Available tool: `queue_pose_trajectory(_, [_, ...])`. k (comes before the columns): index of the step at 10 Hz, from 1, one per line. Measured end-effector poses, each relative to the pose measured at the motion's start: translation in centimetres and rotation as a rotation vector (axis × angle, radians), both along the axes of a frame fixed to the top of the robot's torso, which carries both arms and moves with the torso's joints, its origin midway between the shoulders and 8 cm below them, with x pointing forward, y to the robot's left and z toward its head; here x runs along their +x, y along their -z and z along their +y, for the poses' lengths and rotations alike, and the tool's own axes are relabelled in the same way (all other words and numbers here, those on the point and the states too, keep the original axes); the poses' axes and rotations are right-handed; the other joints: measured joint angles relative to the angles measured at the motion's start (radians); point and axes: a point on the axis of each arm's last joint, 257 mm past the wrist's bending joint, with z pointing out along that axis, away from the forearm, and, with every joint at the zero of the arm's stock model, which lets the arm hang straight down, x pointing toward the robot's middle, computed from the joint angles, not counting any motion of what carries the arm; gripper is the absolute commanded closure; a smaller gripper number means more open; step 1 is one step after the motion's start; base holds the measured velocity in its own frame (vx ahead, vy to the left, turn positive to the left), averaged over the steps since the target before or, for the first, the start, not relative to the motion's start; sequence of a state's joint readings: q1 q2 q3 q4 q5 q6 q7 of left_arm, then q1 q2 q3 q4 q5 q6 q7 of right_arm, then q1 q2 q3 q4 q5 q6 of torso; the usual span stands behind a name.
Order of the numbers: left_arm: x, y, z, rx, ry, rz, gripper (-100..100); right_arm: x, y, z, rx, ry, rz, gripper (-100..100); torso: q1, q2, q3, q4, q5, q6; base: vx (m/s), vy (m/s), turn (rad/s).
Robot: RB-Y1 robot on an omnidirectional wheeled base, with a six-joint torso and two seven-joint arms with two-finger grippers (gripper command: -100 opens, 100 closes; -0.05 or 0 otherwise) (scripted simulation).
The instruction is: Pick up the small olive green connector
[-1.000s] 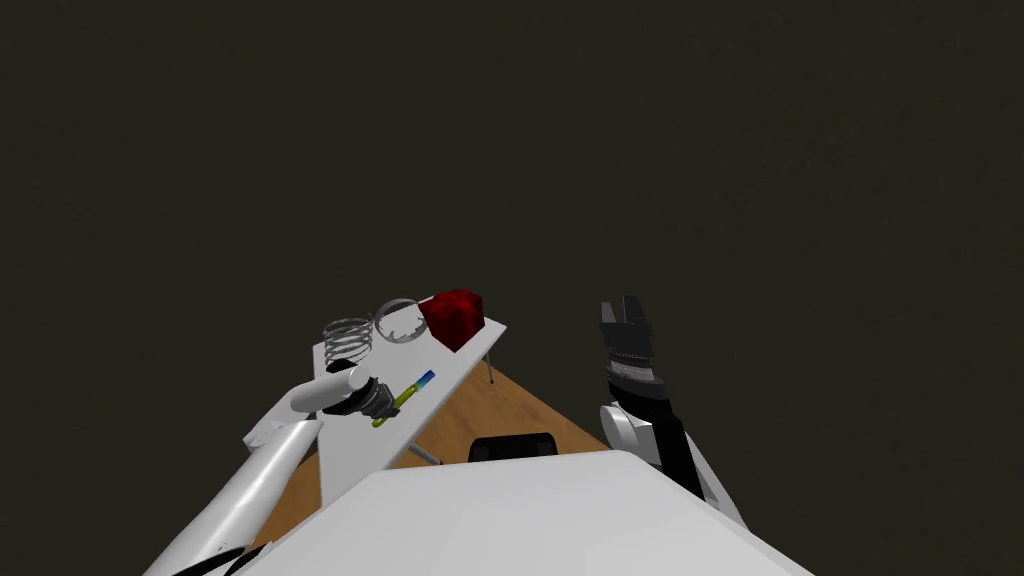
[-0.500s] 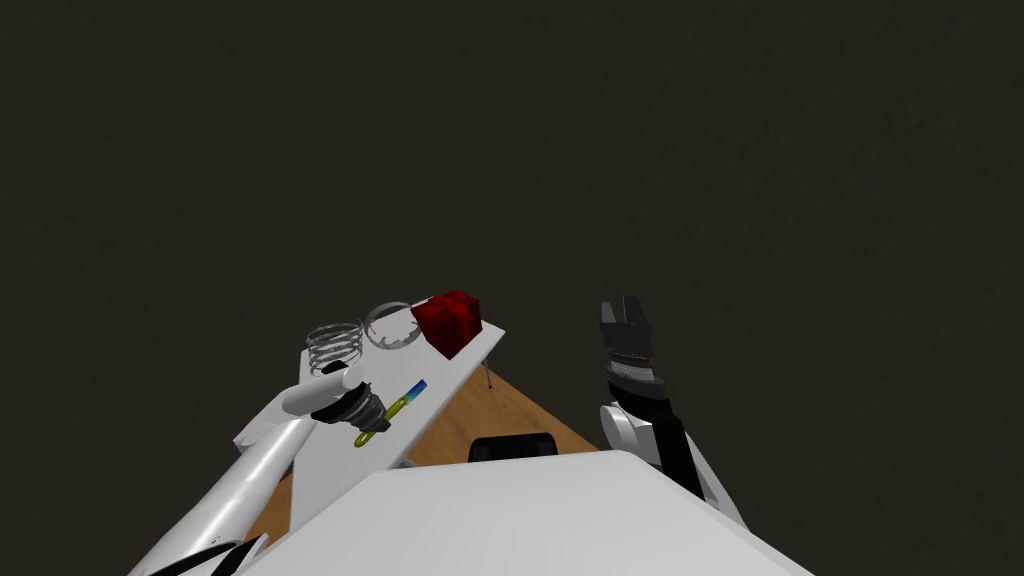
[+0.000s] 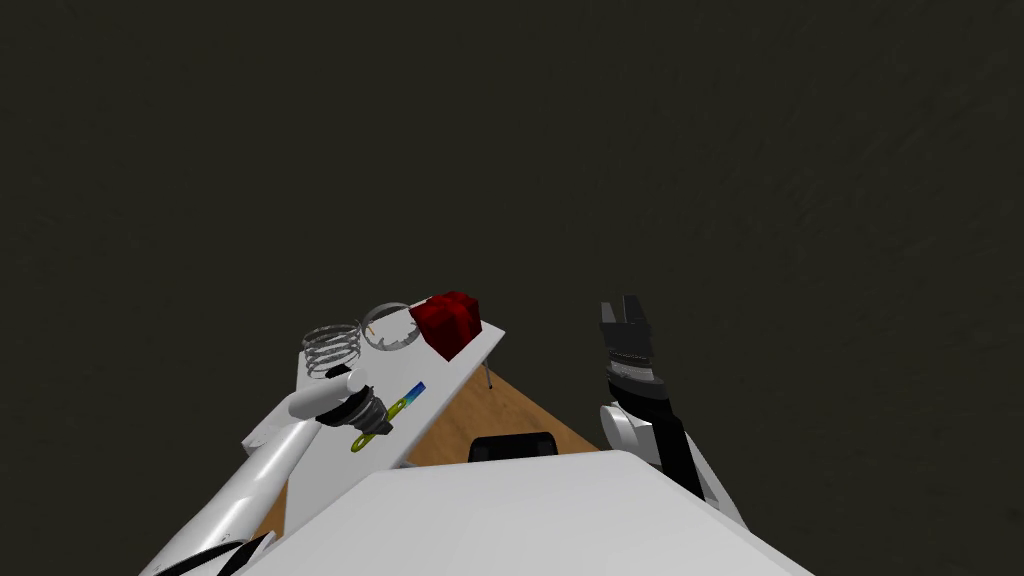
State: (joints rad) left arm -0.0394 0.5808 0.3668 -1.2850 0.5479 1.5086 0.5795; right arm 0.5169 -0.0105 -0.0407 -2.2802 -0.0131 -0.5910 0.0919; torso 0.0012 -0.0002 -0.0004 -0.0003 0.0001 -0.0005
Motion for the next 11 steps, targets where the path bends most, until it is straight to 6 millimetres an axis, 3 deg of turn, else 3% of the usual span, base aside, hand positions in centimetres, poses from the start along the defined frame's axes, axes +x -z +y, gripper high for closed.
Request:
queue_pose_trajectory(1, [0.0, 0.1, 0.0, 0.001, 0.001, -0.002, 100, 0.0, 0.0, 0.0, 0.0, 0.0, 0.0, 0, 0.0, 0.0, 0.0, 0.0, 0.0, 0.0, 0.0, 0.0, 0.0])
queue_pose_trajectory(5, [0.0, 0.1, 0.0, 0.0, 0.002, -0.001, 100, 0.0, 0.0, 0.0, 0.0, 0.0, 0.0, 0, 0.001, 0.0, 0.0, 0.0, 0.0, 0.0, 0.0, 0.0, 0.0])
queue_pose_trajectory(6, [0.0, 0.1, 0.0, 0.0, 0.002, -0.001, 0, 0.0, 0.0, 0.0, 0.0, 0.0, 0.0, 0, 0.001, 0.0, 0.0, 0.0, 0.001, 0.0, 0.0, 0.0, 0.0])
queue_pose_trajectory(7, [0.0, 0.1, 0.0, 0.0, 0.002, -0.001, 100, 0.0, 0.0, 0.0, 0.0, 0.0, 0.0, 0, 0.001, 0.0, 0.0, 0.0, 0.001, 0.0, -0.009, -0.003, -0.005])
queue_pose_trajectory(10, [0.2, -1.5, 0.2, 0.003, 0.0, -0.003, 100, 0.0, 0.0, 0.0, 0.0, 0.0, 0.0, 0, 0.0, 0.001, 0.001, 0.0, 0.0, 0.0, -0.013, -0.007, -0.004])
queue_pose_trajectory(11, [0.2, -1.6, 0.2, 0.002, 0.0, -0.002, 0, 0.0, 0.0, 0.0, 0.0, 0.0, 0.0, 0, 0.001, 0.001, 0.0, 0.0, 0.0, 0.0, 0.0, 0.0, 0.0])
